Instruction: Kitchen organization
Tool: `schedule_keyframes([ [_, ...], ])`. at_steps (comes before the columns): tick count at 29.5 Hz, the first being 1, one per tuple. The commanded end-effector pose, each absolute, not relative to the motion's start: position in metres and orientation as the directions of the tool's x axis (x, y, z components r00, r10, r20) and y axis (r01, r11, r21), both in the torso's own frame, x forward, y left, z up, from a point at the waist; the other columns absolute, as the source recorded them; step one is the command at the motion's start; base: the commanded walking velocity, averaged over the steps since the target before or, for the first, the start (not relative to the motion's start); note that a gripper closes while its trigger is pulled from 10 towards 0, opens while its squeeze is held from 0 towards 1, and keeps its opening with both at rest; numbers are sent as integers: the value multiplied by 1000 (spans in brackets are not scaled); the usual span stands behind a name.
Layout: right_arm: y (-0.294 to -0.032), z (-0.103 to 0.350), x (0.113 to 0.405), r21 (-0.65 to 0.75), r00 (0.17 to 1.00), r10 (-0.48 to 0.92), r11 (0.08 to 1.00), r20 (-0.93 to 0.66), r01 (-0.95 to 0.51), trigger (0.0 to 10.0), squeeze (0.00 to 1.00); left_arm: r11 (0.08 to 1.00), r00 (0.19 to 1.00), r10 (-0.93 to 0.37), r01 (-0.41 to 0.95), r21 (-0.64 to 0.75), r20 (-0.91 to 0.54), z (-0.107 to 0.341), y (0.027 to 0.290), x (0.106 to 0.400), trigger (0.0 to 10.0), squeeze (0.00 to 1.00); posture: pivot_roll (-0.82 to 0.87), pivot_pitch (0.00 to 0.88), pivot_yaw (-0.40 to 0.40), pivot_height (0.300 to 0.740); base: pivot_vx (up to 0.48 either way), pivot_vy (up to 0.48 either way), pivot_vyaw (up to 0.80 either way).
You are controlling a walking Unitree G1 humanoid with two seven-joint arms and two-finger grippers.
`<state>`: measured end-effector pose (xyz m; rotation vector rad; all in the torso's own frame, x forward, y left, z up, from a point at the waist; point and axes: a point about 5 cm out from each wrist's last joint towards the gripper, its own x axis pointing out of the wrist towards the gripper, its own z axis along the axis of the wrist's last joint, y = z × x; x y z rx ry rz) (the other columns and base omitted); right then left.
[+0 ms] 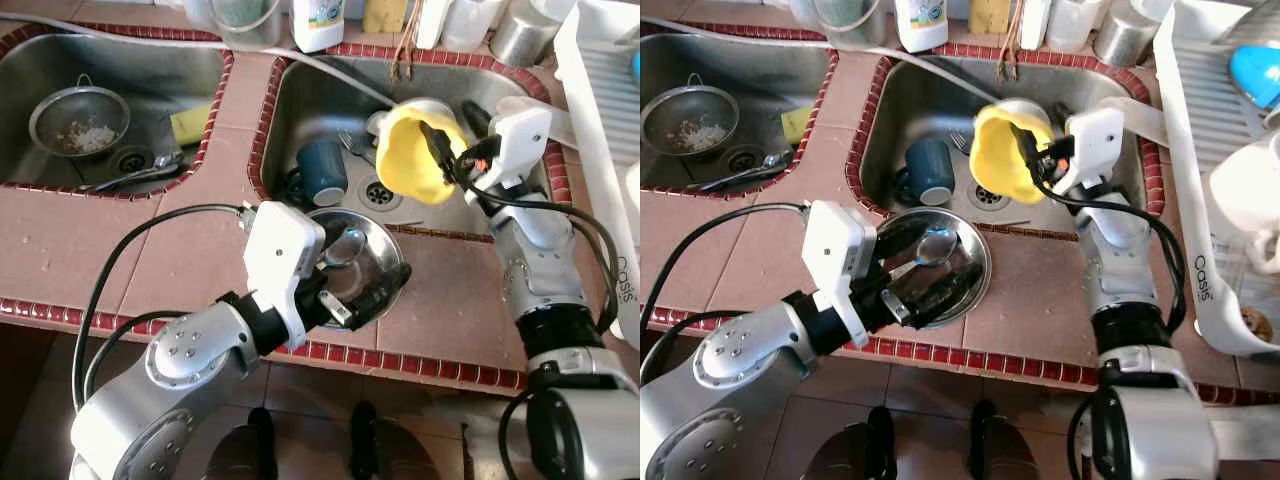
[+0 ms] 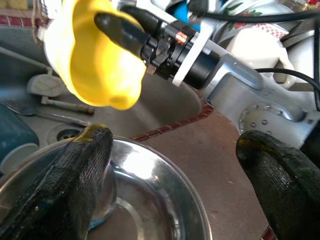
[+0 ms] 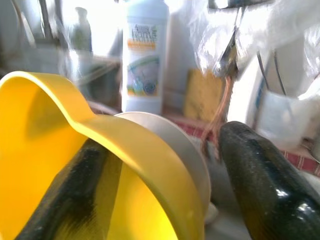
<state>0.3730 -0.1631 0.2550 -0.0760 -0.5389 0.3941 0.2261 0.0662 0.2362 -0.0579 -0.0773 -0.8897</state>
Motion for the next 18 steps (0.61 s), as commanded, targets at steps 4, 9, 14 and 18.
schedule_keyframes([
  [4, -154, 255, 360, -119, 768, 371, 923, 522, -365, 10000, 1000, 638, 635, -766, 770, -3, 103, 238, 69, 232, 10000, 0, -56, 294, 15, 740, 0, 0, 0],
  [9, -155, 250, 355, -94, 789, 344, 933, 509, -346, 10000, 1000, 643, 638, -762, 766, 9, 110, 240, 71, 236, 10000, 0, -57, 281, 22, 740, 0, 0, 0],
  [14, -172, 234, 358, -136, 869, 285, 958, 404, -251, 10000, 1000, 633, 628, -770, 774, 9, 108, 240, 71, 235, 10000, 0, -55, 286, 30, 740, 0, 0, 0],
  [18, -185, 215, 361, -247, 938, 217, 957, 272, -150, 10000, 1000, 628, 624, -774, 778, 8, 106, 239, 71, 233, 10000, 0, -55, 289, 28, 740, 0, 0, 0],
])
